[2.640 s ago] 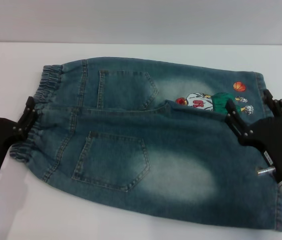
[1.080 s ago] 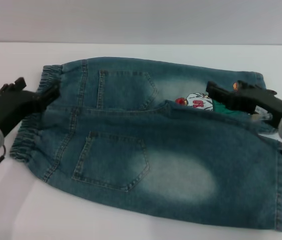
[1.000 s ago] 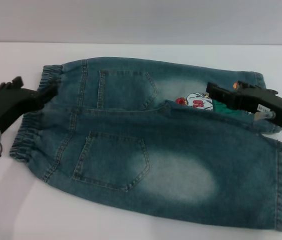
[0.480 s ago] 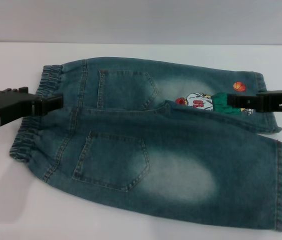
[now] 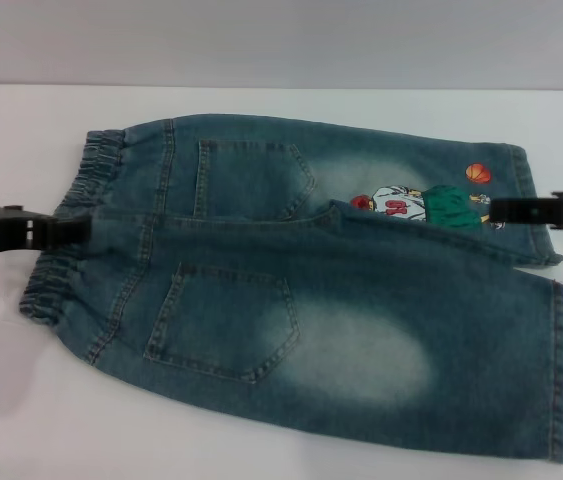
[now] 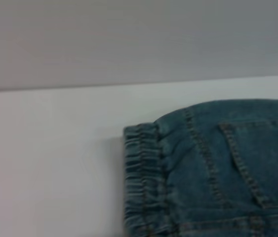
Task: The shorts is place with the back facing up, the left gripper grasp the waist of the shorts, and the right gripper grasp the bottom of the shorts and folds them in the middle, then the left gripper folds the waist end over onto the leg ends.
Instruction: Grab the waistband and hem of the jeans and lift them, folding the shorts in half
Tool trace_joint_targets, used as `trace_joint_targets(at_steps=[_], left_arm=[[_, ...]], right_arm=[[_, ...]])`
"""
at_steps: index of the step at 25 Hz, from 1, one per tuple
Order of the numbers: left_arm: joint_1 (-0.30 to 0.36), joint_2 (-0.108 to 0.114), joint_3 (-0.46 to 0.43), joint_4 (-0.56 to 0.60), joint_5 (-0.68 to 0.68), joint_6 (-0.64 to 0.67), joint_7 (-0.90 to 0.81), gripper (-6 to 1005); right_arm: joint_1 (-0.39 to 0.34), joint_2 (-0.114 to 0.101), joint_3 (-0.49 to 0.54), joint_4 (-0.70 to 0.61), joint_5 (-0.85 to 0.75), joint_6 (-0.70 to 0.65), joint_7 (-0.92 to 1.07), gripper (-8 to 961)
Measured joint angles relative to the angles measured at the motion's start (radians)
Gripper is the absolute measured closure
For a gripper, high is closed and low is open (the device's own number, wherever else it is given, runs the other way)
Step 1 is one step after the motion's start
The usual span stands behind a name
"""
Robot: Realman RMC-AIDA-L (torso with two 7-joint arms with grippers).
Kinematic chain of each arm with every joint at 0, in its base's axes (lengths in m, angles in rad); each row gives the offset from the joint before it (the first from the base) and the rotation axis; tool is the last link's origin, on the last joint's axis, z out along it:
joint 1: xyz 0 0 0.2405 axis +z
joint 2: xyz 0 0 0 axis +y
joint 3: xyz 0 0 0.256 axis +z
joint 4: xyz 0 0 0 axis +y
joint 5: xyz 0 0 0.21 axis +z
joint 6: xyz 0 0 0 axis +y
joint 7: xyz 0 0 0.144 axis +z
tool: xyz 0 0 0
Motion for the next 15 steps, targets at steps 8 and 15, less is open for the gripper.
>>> trace_joint_targets(at_steps=[8,15], left_arm=[[-0.073,0.000,-0.069,0.073,0.057,-0.119,0.001,203],[-0.112,0.000,-0.078,0.116,0.079,-0.176,-0.003,209]], right_arm=[[-0.015,0.002,-0.002,-0.053,-0.039,0.003,0.062,158],[-0.025,0.004,-0.012,-0.053,-0.046,-0.015,0.089,157]])
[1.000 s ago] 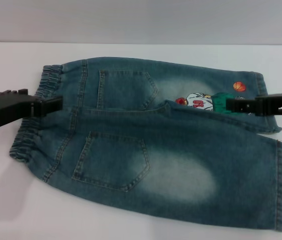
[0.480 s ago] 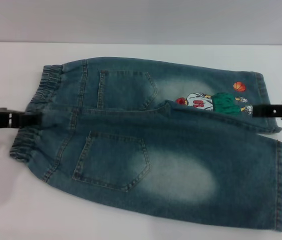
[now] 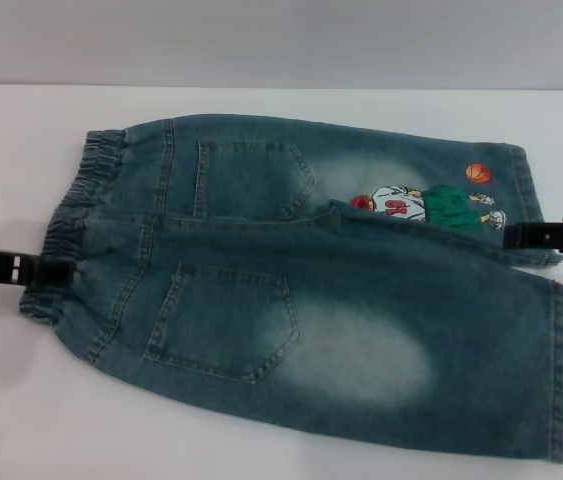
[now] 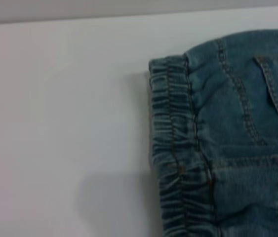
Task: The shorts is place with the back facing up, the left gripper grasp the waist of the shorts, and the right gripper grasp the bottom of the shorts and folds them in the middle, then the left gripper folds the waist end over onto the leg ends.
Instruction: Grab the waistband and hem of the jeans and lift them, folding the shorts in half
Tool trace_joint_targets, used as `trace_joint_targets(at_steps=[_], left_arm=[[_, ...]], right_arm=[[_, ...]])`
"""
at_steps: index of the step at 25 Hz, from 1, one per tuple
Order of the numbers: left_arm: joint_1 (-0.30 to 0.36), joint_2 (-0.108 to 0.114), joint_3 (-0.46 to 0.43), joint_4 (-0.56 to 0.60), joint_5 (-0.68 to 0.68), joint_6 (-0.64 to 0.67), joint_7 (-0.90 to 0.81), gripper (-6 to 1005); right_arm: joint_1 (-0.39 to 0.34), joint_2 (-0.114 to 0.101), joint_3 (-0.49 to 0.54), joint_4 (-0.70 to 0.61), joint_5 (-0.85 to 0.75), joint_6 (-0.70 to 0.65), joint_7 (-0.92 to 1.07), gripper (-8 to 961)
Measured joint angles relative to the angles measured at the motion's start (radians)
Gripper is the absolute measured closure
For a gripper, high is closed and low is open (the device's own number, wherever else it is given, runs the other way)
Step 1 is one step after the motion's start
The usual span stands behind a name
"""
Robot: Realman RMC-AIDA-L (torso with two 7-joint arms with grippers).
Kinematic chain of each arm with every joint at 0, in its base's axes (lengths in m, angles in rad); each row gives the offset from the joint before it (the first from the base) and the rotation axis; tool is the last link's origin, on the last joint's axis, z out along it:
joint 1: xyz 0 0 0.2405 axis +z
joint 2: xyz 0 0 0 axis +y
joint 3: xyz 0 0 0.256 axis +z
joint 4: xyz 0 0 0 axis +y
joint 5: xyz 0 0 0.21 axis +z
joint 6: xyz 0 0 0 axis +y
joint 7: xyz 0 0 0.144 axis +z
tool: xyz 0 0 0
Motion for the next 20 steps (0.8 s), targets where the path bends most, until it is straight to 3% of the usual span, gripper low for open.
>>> trace_joint_targets(at_steps=[20], left_arm=[[-0.061,-0.003,0.003,0.086,0.039,-0.069,-0.005,226]], right_arm=[[0.008,-0.003,-0.028,-0.015,-0.009,-0.037,-0.009,157]])
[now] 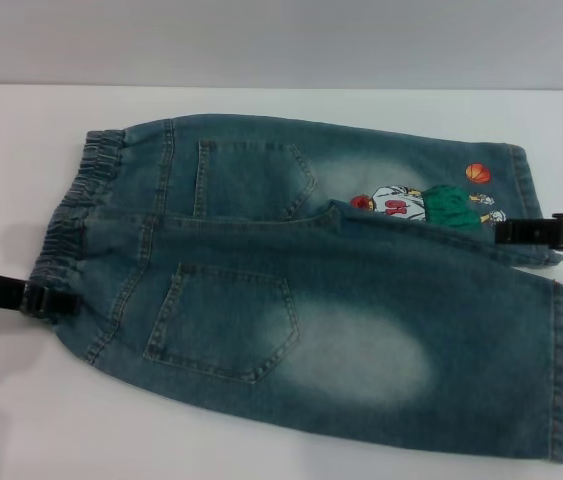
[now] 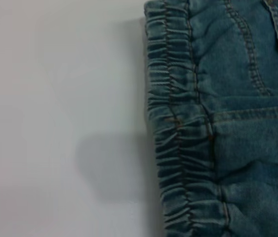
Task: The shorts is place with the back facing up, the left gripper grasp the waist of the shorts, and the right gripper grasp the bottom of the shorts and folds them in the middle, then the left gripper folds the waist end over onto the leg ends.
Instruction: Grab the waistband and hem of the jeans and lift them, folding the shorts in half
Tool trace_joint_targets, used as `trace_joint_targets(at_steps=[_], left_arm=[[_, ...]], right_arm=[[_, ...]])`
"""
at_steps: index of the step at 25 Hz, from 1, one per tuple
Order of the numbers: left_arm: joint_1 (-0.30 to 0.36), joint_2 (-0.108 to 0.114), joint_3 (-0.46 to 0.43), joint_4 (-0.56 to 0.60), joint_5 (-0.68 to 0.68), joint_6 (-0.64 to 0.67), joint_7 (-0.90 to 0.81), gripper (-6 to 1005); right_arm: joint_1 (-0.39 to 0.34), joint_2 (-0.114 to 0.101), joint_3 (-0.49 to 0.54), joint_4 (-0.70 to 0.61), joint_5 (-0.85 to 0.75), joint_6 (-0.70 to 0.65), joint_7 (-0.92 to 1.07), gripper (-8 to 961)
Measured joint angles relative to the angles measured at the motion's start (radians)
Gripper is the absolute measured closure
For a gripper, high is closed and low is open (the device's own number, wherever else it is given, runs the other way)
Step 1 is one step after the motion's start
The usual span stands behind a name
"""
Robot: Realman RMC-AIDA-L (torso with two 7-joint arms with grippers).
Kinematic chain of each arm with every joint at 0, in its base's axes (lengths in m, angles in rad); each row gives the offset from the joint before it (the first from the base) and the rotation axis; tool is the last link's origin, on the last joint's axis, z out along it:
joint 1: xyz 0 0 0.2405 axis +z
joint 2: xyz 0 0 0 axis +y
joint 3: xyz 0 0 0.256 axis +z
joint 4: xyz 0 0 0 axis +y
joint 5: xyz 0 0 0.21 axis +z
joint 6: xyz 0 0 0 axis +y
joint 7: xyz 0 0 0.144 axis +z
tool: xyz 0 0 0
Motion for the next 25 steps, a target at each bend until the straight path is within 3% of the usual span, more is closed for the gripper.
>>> trace_joint_targets(at_steps=[19,25], left_arm=[[-0.054,0.000,0.031,0.025,-0.003,-0.040,-0.005,243],[-0.054,0.001,0.022,0.016,-0.004,-0.055,-0.004,363]], right_arm=[[0.008,0.000,0.001,-0.003,0.000,-0.006,-0.012,157],[0.019,-0.001,0.008,-0.010,0.000,-0.006,-0.012,157]])
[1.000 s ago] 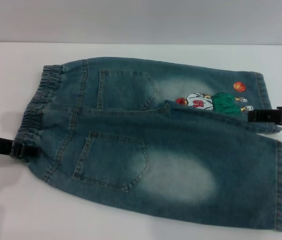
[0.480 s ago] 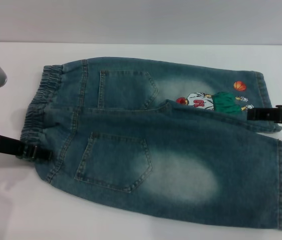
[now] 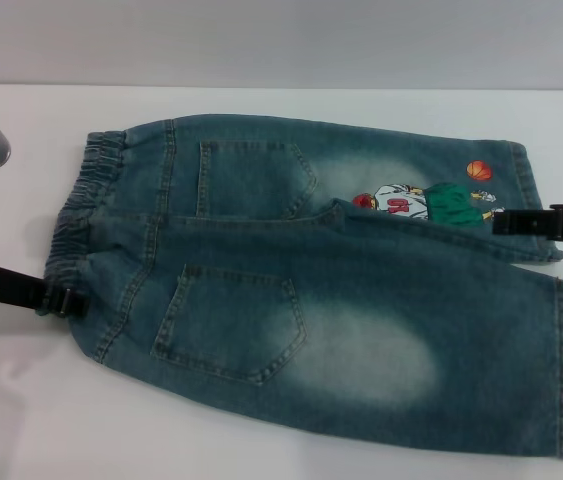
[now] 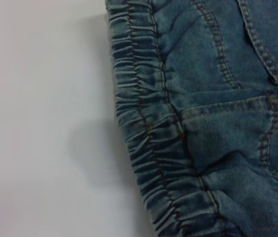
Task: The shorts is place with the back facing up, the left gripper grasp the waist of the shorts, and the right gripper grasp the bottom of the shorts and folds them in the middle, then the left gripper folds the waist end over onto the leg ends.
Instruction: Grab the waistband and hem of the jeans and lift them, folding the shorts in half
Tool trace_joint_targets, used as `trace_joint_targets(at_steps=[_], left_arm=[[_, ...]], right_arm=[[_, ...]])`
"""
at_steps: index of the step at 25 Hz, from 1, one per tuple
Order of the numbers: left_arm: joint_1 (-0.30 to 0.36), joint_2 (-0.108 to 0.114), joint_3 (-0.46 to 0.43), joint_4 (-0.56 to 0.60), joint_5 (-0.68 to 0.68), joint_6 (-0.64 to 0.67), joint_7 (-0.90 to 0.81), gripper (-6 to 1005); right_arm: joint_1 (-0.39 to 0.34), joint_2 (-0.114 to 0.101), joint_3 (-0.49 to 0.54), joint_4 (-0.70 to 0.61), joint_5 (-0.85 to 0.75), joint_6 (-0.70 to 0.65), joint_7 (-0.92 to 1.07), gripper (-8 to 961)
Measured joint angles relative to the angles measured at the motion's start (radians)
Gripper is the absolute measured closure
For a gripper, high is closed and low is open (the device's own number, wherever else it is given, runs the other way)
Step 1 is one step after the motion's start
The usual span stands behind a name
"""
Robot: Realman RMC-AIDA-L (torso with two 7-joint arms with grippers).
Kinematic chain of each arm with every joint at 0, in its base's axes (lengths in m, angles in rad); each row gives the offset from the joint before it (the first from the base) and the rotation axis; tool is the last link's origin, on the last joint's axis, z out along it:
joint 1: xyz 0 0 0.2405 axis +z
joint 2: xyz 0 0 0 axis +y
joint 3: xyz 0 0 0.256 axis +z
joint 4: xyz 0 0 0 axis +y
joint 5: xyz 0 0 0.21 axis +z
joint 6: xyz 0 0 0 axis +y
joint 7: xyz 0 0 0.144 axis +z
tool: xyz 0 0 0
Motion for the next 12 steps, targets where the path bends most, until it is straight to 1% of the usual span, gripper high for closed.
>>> trace_joint_targets(at_steps=[8,10,12], left_arm=[[0.001,0.000,0.001,-0.014,0.002,-0.009,0.001,515],[0.003,0.001,0.001,-0.043,0.003,-0.028,0.001,550],[0.006,0.001,0.000,-0.060,0.003,-0.035,0.000,564]], right_arm=[[0.012,-0.002,0.002,-0.019,0.000,0.002,0.000,158],[0.009,-0.002,0.002,-0.022,0.000,0.010,0.000,158],[-0.003,-0.001,0.002,-0.027,-0.001,0.028,0.007,157]])
